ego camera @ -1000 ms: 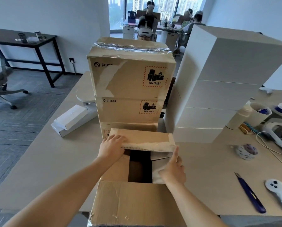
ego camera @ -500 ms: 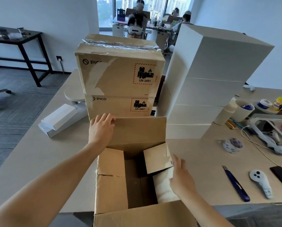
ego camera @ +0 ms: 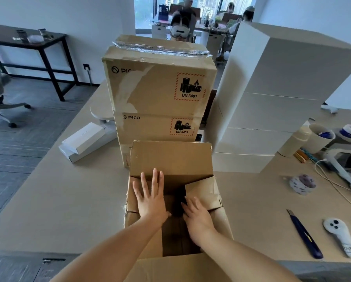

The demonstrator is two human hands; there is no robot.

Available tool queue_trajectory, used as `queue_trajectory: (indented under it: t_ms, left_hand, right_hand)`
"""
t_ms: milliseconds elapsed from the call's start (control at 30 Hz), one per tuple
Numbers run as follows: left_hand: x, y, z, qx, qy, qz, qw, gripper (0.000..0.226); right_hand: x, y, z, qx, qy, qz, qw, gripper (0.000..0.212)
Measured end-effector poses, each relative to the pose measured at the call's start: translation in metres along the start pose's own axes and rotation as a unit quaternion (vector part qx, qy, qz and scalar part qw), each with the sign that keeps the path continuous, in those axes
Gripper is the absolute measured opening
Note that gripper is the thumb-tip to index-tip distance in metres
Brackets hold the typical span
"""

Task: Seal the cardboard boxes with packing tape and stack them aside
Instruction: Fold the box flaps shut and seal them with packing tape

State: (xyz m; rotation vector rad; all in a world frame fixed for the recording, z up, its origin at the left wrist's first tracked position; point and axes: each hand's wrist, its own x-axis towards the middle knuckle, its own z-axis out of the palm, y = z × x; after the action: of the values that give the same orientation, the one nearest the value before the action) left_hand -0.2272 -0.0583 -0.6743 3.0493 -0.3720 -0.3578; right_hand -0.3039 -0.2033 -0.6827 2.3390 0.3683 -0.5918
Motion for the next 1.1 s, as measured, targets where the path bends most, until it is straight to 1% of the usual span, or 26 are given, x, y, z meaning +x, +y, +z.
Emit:
queue_trajectory:
  t_ms: [33, 133, 233, 300, 367, 467, 567, 633, 667, 733, 800, 867, 1000, 1033, 1100]
  left_hand:
    - [-0.003, 0.002, 0.003, 0.017, -0.004, -0.003, 1.0, 0.135]
    - [-0.003, 0.001, 0.008, 0.055, -0.008, 0.005, 0.998, 0.119]
    - [-0.001, 0.001, 0.004, 0.063, -0.027, 0.024, 0.997, 0.113]
    - [0.0, 0.002, -0.002, 0.073, -0.042, 0.032, 0.996, 0.105]
    - [0.0, 0.004, -0.014, 0.102, -0.061, 0.041, 0.992, 0.091]
    - [0.001, 0.008, -0.038, 0.136, -0.086, 0.049, 0.986, 0.076]
    - [0.0, 0.01, -0.069, 0.147, -0.094, 0.059, 0.983, 0.074]
    - [-0.001, 0.008, -0.09, 0.143, -0.098, 0.068, 0.982, 0.075]
    - [-0.001, 0.005, -0.101, 0.137, -0.097, 0.072, 0.983, 0.074]
    - [-0.001, -0.004, -0.119, 0.125, -0.083, 0.077, 0.986, 0.072]
    - [-0.002, -0.015, -0.133, 0.137, -0.069, 0.085, 0.984, 0.073]
    - [-0.005, -0.025, -0.145, 0.182, -0.061, 0.095, 0.977, 0.075]
    - [-0.006, -0.047, -0.156, 0.321, -0.038, 0.112, 0.94, 0.064]
    - [-0.004, -0.054, -0.155, 0.349, -0.044, 0.113, 0.929, 0.061]
    - [0.0, -0.065, -0.151, 0.37, -0.094, 0.096, 0.919, 0.061]
  right_hand:
    - [0.001, -0.001, 0.0, -0.031, -0.01, -0.005, 0.999, 0.07]
    - [0.0, -0.002, -0.002, -0.094, -0.016, -0.015, 0.995, 0.067]
    - [-0.002, 0.0, -0.006, -0.103, -0.017, -0.019, 0.994, 0.066]
    - [-0.002, 0.003, -0.013, -0.078, -0.01, -0.015, 0.997, 0.065]
    - [-0.001, 0.007, -0.026, -0.03, -0.001, -0.011, 0.999, 0.065]
    - [-0.006, 0.019, -0.049, 0.046, 0.021, -0.009, 0.999, 0.055]
    - [-0.015, 0.035, -0.068, 0.108, 0.07, -0.01, 0.992, 0.035]
    - [-0.019, 0.046, -0.079, 0.136, 0.105, -0.01, 0.985, 0.026]
    - [-0.022, 0.052, -0.084, 0.141, 0.118, -0.007, 0.983, 0.024]
    - [-0.027, 0.064, -0.091, 0.116, 0.143, 0.004, 0.983, 0.022]
    - [-0.031, 0.076, -0.095, 0.085, 0.158, 0.024, 0.984, 0.019]
    - [-0.03, 0.085, -0.095, 0.072, 0.155, 0.053, 0.984, 0.017]
    - [-0.023, 0.093, -0.089, 0.071, 0.085, 0.148, 0.983, 0.018]
    - [-0.021, 0.094, -0.084, 0.079, 0.074, 0.174, 0.979, 0.022]
    - [-0.018, 0.095, -0.07, 0.122, 0.06, 0.221, 0.966, 0.032]
